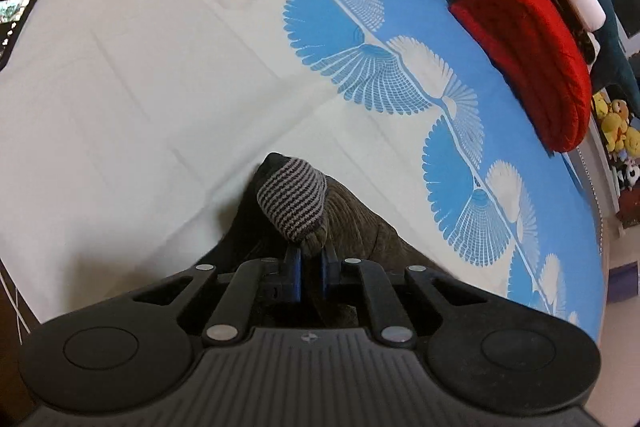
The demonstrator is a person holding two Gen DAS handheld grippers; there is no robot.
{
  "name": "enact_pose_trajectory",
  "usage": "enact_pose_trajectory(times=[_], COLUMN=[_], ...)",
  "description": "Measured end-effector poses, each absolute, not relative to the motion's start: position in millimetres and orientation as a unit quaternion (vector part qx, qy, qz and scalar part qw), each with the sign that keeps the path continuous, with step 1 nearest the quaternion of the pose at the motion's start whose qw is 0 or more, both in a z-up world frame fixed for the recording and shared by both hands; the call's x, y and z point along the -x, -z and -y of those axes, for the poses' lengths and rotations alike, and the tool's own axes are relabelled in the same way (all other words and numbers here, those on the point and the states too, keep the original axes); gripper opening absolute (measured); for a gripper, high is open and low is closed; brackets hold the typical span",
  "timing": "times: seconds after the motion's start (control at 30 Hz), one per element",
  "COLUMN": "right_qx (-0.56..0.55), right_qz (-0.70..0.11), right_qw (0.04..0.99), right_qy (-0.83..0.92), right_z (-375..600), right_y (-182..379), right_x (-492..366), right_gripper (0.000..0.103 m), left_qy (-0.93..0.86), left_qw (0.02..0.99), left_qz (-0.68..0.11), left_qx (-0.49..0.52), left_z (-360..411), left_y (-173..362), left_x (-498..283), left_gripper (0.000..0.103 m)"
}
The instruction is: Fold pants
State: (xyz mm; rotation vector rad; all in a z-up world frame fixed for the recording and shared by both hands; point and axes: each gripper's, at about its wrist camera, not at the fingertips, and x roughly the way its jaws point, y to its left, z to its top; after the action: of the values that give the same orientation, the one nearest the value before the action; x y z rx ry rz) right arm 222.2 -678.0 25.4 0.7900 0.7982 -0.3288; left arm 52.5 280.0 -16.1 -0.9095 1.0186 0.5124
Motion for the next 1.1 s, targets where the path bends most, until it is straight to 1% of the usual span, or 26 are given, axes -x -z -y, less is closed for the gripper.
enact_pose_trajectory(times=[0.07,0.1,0.17,0.23,0.3,0.33,0.4,0.43,0.47,0.5,0.53,0.57,0.6,0.63,0.7,0.8,0.87,0.9,0.93,0.97,1.0,1.07,1.1], right_qx=[-0.394,-0.393,-0.355,-0.349,-0.348,-0.354,-0.38,-0.379,-0.371,-0.362,-0.356,-0.353,-0.349,-0.341,-0.325,-0.323,-0.343,-0.345,-0.343,-0.339,-0.336,-0.338,-0.337], right_qz=[-0.388,-0.385,-0.362,-0.35,-0.384,-0.403,-0.429,-0.437,-0.442,-0.448,-0.452,-0.457,-0.463,-0.473,-0.495,-0.524,-0.522,-0.519,-0.515,-0.513,-0.51,-0.493,-0.478], right_qw=[0.817,0.819,0.846,0.854,0.839,0.827,0.803,0.8,0.801,0.803,0.803,0.801,0.799,0.794,0.784,0.757,0.749,0.749,0.752,0.754,0.756,0.769,0.78], right_qy=[0.163,0.163,0.168,0.163,0.167,0.168,0.163,0.159,0.157,0.157,0.157,0.156,0.159,0.17,0.189,0.22,0.221,0.223,0.229,0.232,0.235,0.229,0.223], right_z=[689.1,690.0,686.2,690.3,694.9,701.4,709.8,709.7,708.0,706.1,705.1,703.1,702.2,700.9,697.0,697.8,699.8,700.4,700.8,700.6,700.9,700.2,698.2], right_y=[-16.9,-18.3,-36.2,-44.8,-34.4,-25.0,-8.2,-4.6,-3.5,-0.3,3.7,6.7,11.8,17.2,27.3,48.4,56.8,58.4,59.5,59.5,59.0,50.4,41.1], right_x=[-216.7,-214.6,-208.6,-203.6,-199.2,-197.7,-195.0,-194.5,-195.4,-197.6,-200.8,-202.1,-204.8,-208.8,-215.5,-220.9,-222.5,-224.0,-225.6,-225.8,-226.5,-225.4,-226.1], right_gripper=[0.005,0.0,0.0,0.0,0.0,0.0,0.001,0.004,0.004,0.006,0.013,0.02,0.039,0.052,0.053,0.053,0.051,0.05,0.04,0.028,0.01,0.008,0.007], left_qy=[-0.235,-0.24,-0.238,-0.231,-0.222,-0.222,-0.229,-0.229,-0.229,-0.226,-0.223,-0.22,-0.218,-0.217,-0.224,-0.233,-0.236,-0.237,-0.235,-0.228,-0.223,-0.219,-0.217], left_qw=[0.741,0.74,0.732,0.729,0.728,0.725,0.719,0.719,0.719,0.719,0.719,0.72,0.721,0.721,0.712,0.704,0.703,0.703,0.704,0.705,0.708,0.727,0.739], left_qz=[-0.478,-0.488,-0.499,-0.509,-0.52,-0.524,-0.528,-0.527,-0.526,-0.523,-0.522,-0.523,-0.527,-0.532,-0.545,-0.555,-0.557,-0.558,-0.56,-0.562,-0.565,-0.556,-0.538], left_qx=[0.409,0.396,0.398,0.396,0.388,0.387,0.39,0.392,0.394,0.398,0.401,0.399,0.393,0.388,0.382,0.377,0.375,0.372,0.369,0.368,0.361,0.339,0.344], left_z=[-277.2,-275.8,-276.9,-279.9,-280.3,-280.5,-281.7,-282.3,-282.8,-283.1,-282.7,-281.2,-279.3,-277.6,-276.6,-278.6,-280.3,-280.3,-279.9,-278.6,-276.4,-271.5,-271.5], left_y=[17.9,19.4,24.5,27.5,32.3,34.7,37.8,38.3,39.2,39.5,38.9,39.0,39.9,41.7,47.6,54.2,56.5,57.3,58.4,59.4,58.7,50.3,42.5], left_x=[-53.8,-53.8,-50.1,-46.2,-44.3,-42.9,-39.2,-37.7,-37.5,-37.4,-37.9,-39.5,-41.7,-44.0,-47.2,-50.0,-51.3,-52.1,-53.2,-54.7,-56.1,-57.7,-56.2], left_gripper=[0.009,0.009,0.009,0.01,0.01,0.012,0.014,0.017,0.027,0.034,0.048,0.058,0.06,0.06,0.06,0.06,0.058,0.053,0.035,0.016,0.016,0.009,0.008])
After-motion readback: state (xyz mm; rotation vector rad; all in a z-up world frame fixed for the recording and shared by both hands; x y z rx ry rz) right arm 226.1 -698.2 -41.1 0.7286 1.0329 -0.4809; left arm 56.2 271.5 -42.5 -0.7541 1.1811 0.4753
